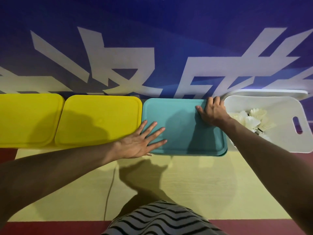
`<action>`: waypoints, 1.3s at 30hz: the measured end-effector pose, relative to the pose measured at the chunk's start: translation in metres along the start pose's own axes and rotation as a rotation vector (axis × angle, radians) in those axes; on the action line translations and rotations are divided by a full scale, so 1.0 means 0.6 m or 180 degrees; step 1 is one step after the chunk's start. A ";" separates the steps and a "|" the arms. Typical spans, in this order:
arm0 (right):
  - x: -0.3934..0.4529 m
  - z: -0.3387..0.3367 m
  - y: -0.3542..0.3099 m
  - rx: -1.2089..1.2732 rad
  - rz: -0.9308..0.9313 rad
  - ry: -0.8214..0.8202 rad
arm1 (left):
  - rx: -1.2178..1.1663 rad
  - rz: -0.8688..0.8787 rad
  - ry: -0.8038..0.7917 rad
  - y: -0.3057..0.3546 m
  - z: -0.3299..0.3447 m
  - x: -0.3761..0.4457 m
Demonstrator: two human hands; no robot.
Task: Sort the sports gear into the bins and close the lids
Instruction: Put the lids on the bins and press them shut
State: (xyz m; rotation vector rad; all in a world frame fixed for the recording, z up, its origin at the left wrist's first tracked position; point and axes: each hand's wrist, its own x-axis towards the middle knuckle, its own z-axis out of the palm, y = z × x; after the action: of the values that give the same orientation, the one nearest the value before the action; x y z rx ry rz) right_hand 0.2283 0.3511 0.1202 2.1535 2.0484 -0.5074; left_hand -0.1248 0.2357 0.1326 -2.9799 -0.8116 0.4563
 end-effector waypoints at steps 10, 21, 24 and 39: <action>-0.145 -0.016 -0.013 0.1177 0.0845 -0.0001 | -0.0293 -0.0455 -0.0228 0.032 0.000 0.017; -0.288 0.068 0.057 0.1752 0.1715 -0.0140 | -0.1019 -0.1034 0.0024 -0.039 -0.088 0.058; -0.284 0.063 0.056 0.1899 0.1683 -0.0143 | -0.0869 -0.1662 0.0051 -0.100 -0.103 0.090; -0.308 0.087 0.025 0.0535 0.1223 0.0853 | -0.0113 -0.1744 -0.0236 -0.117 -0.038 0.120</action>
State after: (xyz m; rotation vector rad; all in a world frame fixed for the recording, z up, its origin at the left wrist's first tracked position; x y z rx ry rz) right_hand 0.2305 0.1590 0.1296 2.7610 1.6818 -0.3672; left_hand -0.0938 0.3335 0.1412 -2.6095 -1.5831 0.5211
